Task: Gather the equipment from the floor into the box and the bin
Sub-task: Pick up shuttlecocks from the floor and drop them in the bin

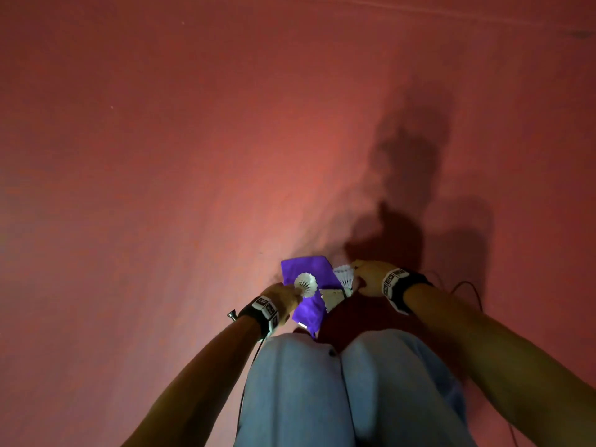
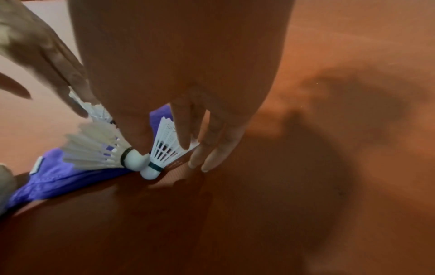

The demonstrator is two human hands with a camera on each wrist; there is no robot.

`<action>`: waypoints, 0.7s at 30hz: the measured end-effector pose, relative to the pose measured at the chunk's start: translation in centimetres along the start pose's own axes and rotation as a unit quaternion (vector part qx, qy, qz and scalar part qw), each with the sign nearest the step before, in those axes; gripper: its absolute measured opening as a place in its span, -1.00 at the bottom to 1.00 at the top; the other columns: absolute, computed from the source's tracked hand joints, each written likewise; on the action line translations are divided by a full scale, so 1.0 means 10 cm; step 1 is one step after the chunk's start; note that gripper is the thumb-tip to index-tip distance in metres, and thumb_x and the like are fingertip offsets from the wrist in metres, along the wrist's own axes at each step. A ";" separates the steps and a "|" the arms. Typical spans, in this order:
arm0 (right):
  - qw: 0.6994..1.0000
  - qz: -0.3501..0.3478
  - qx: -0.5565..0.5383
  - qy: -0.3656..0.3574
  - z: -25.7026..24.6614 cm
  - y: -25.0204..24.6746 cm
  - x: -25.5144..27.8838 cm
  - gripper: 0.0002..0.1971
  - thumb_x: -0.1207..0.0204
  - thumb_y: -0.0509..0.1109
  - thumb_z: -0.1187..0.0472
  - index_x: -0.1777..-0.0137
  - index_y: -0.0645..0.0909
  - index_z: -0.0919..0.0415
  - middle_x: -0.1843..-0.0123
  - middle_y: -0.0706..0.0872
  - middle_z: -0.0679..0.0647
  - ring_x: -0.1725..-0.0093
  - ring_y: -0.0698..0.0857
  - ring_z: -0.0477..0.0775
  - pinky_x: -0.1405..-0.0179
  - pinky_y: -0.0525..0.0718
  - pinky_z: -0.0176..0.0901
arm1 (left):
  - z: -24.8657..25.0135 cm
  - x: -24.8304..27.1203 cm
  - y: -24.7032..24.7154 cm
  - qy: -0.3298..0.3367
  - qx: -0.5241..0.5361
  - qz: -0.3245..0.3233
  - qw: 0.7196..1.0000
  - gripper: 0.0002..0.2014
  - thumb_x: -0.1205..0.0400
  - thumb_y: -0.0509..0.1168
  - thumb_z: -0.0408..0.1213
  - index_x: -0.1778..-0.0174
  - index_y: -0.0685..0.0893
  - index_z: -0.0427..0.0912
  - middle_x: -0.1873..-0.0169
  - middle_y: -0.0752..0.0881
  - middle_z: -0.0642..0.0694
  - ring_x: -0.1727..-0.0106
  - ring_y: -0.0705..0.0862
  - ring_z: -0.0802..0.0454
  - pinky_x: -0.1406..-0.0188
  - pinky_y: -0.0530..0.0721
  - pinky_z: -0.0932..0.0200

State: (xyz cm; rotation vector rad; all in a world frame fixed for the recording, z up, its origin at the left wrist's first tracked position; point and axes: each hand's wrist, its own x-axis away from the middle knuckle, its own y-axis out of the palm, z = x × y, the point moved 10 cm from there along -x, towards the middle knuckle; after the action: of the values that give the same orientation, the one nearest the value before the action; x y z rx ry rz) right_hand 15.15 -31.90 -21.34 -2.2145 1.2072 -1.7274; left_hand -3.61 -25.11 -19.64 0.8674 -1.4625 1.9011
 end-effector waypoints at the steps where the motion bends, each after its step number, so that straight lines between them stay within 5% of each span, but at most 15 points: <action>1: 1.000 0.002 -0.020 0.008 -0.03 -0.02 0.05 -0.59 -0.55 0.41 0.12 -0.36 0.67 0.25 -0.44 0.64 0.15 -0.34 0.72 0.28 -0.28 0.66 -0.02 | 0.00 0.06 -0.02 -0.009 0.004 -0.003 1.000 -0.53 -0.63 0.45 -0.33 -0.48 0.61 -0.27 -0.57 0.53 -0.16 -0.53 0.54 -0.21 -0.47 0.56 -0.08; 3: 0.997 0.000 -0.067 0.026 -0.07 -0.07 0.20 -0.62 -0.52 0.47 0.17 -0.32 0.66 0.27 -0.26 0.72 0.23 -0.30 0.74 0.31 -0.17 0.63 -0.04 | 0.01 0.24 -0.12 -0.029 0.015 -0.001 0.999 -0.50 -0.64 0.44 -0.30 -0.52 0.57 -0.26 -0.59 0.51 -0.16 -0.51 0.54 -0.19 -0.43 0.57 -0.08; 5: 0.994 0.019 -0.094 0.043 -0.11 -0.21 0.45 -0.76 -0.45 0.54 0.14 -0.06 0.60 0.08 -0.03 0.76 0.15 -0.16 0.79 0.30 0.04 0.60 -0.10 | 0.03 0.51 -0.28 -0.053 0.019 0.000 0.998 -0.44 -0.67 0.40 -0.30 -0.60 0.46 -0.26 -0.61 0.46 -0.19 -0.48 0.55 -0.22 -0.40 0.58 -0.10; 9: 0.982 0.072 -0.151 0.093 -0.13 -0.60 1.14 -0.76 -0.33 0.65 -0.01 0.28 0.66 0.07 0.09 0.79 0.08 -0.02 0.80 0.23 0.00 0.68 -0.03 | 0.11 1.21 -0.84 -0.096 0.024 0.017 0.995 -0.34 -0.71 0.31 -0.35 -0.75 0.25 -0.24 -0.70 0.32 -0.25 -0.46 0.59 -0.29 -0.41 0.59 -0.15; 11: 0.968 0.128 -0.179 0.125 -0.18 -0.96 1.65 -0.84 -0.53 0.45 0.15 0.16 0.80 0.20 -0.01 0.84 0.22 -0.10 0.80 0.32 -0.05 0.68 -0.02 | 0.16 1.58 -1.21 -0.114 0.048 0.028 0.992 -0.33 -0.70 0.26 -0.38 -0.77 0.23 -0.21 -0.71 0.32 -0.25 -0.47 0.59 -0.31 -0.41 0.59 -0.14; 14: 0.921 0.223 -0.261 0.185 -0.17 -1.49 2.54 -0.74 -0.57 0.35 0.17 0.14 0.82 0.30 0.07 0.85 0.29 -0.02 0.82 0.37 0.05 0.73 0.01 | 0.29 2.15 -1.89 -0.133 0.095 0.034 0.986 -0.39 -0.70 0.21 -0.37 -0.72 0.32 -0.14 -0.62 0.45 -0.25 -0.47 0.61 -0.33 -0.39 0.62 -0.12; 17: 0.871 0.276 -0.349 0.210 -0.16 -1.93 3.39 -0.82 -0.47 0.46 0.15 0.18 0.80 0.26 0.14 0.86 0.23 0.04 0.86 0.23 0.08 0.73 -0.05 | 0.48 2.64 -2.69 -0.137 0.089 0.052 0.985 -0.55 -0.72 0.27 -0.22 -0.55 0.44 -0.11 -0.41 0.60 -0.21 -0.30 0.70 -0.31 -0.24 0.64 -0.09; 21: 0.801 0.357 -0.438 0.196 -0.29 -2.65 4.56 -0.80 -0.34 0.68 0.22 0.09 0.75 0.15 0.13 0.82 0.04 0.11 0.74 0.04 0.11 0.61 -0.22 | 0.82 3.19 -3.85 -0.135 0.086 0.110 0.981 -0.51 -0.70 0.35 -0.03 -0.50 0.44 -0.09 -0.26 0.66 -0.19 -0.16 0.76 -0.32 -0.06 0.66 -0.07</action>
State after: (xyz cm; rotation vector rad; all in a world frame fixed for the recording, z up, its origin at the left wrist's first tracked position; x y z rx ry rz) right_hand 28.86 -40.84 28.90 -1.2147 2.9117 -1.4244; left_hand 7.62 -22.42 29.70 1.1212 -1.6267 2.1655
